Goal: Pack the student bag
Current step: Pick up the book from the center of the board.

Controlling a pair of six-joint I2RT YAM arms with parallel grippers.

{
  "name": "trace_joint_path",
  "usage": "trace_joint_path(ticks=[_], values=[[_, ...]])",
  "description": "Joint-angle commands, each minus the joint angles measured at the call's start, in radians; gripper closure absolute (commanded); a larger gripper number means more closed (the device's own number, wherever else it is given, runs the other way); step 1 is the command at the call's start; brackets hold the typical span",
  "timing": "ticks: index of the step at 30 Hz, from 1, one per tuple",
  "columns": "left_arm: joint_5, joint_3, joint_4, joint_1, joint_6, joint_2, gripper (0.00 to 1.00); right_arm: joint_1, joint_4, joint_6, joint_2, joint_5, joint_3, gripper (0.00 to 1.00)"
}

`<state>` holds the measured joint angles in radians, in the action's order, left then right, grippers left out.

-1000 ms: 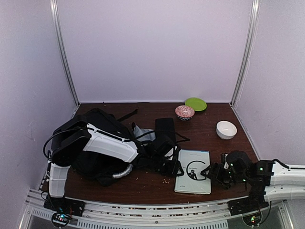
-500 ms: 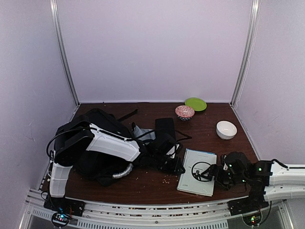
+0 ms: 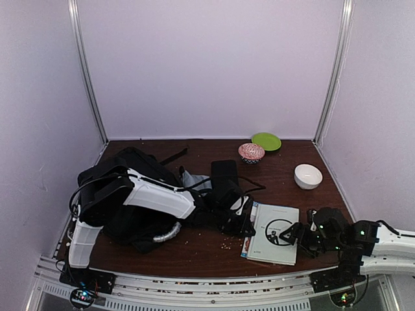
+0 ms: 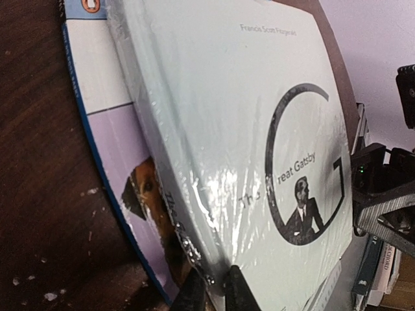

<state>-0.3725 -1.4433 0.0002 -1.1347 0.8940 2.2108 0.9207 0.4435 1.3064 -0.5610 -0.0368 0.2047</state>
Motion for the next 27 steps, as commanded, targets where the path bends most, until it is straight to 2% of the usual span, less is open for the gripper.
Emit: trace_joint_path(ticks=[1, 7, 9, 14, 22, 27], values=[[-0.055, -0.028, 0.024, -0.025, -0.027, 0.039, 0.91, 0.008, -0.053, 0.0, 0.054, 0.031, 0.012, 0.25], [-0.064, -0.039, 0.023, -0.024, -0.036, 0.043, 0.92, 0.008, -0.071, -0.01, 0.113, 0.028, 0.021, 0.47], [-0.065, -0.041, 0.023, -0.025, -0.04, 0.041, 0.92, 0.008, -0.082, -0.012, 0.126, 0.024, 0.026, 0.51], [-0.066, -0.058, 0.023, -0.027, -0.043, 0.042, 0.92, 0.008, -0.098, -0.027, 0.133, 0.007, 0.048, 0.55], [-0.075, -0.078, 0.024, -0.03, -0.044, 0.05, 0.93, 0.007, -0.204, -0.043, 0.139, -0.038, 0.056, 0.53], [-0.076, -0.083, 0.024, -0.031, -0.046, 0.052, 0.93, 0.008, -0.226, -0.051, 0.137, -0.051, 0.062, 0.59]])
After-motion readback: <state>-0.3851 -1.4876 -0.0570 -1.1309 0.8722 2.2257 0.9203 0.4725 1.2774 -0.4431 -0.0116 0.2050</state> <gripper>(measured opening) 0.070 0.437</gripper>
